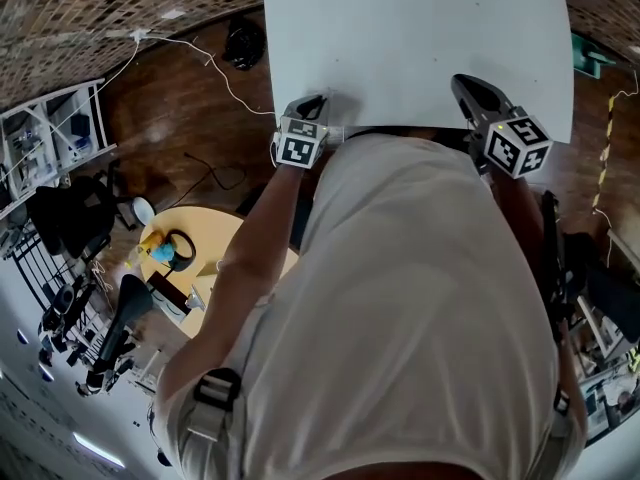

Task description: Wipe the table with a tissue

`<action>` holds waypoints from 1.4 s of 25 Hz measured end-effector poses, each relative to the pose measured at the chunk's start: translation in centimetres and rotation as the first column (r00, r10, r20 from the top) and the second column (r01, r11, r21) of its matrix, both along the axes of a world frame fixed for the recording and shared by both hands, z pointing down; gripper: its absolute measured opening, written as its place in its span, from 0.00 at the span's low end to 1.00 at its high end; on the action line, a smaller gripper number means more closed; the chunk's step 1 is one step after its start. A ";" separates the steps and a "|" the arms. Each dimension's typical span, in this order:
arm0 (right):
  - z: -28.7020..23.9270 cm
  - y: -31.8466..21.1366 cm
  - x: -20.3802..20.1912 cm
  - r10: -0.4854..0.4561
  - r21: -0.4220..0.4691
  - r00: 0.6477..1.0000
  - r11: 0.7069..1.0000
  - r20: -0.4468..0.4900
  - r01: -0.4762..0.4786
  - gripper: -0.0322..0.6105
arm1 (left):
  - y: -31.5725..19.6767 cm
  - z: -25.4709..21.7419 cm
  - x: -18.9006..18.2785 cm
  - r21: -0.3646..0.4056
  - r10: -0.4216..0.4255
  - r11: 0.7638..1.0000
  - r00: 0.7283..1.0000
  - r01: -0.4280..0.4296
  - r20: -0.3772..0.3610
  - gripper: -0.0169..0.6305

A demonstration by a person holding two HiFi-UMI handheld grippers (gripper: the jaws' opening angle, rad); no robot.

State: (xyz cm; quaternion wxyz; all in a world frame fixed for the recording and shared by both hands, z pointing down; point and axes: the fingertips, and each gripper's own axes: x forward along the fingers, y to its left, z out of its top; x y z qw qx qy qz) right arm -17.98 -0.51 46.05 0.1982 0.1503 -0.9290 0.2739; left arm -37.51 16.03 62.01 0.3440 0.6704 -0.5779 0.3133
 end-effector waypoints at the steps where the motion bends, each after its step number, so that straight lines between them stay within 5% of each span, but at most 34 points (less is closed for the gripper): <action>1: 0.0 -0.3 0.1 0.004 0.001 1.000 1.000 0.002 -0.004 0.06 | -0.6 -0.1 -0.1 0.001 -0.027 1.000 1.000 0.027 -0.011 0.08; 4: 0.0 -0.7 1.0 0.020 -0.007 1.000 1.000 0.002 -0.020 0.06 | -1.8 -0.2 -1.1 -0.003 -0.174 0.985 0.982 0.174 -0.079 0.08; 9: -0.6 -2.1 3.3 0.038 -0.006 0.999 0.999 -0.004 -0.038 0.06 | -4.8 -1.6 -4.6 0.021 -0.394 0.917 0.913 0.399 -0.107 0.08; 21: -1.0 -4.5 7.6 0.047 0.010 0.999 0.999 -0.004 -0.047 0.06 | -8.1 -1.5 -3.4 0.032 -0.368 0.929 0.930 0.368 0.011 0.08; 29: -0.8 -5.7 9.6 0.049 0.001 0.999 0.999 -0.020 -0.049 0.06 | -10.6 -0.8 1.3 0.035 -0.288 0.957 0.958 0.288 0.004 0.08; 35: -1.3 -6.6 10.3 0.042 0.003 0.999 0.999 -0.008 -0.042 0.06 | -11.5 -1.9 5.1 0.014 -0.315 0.948 0.946 0.317 -0.071 0.08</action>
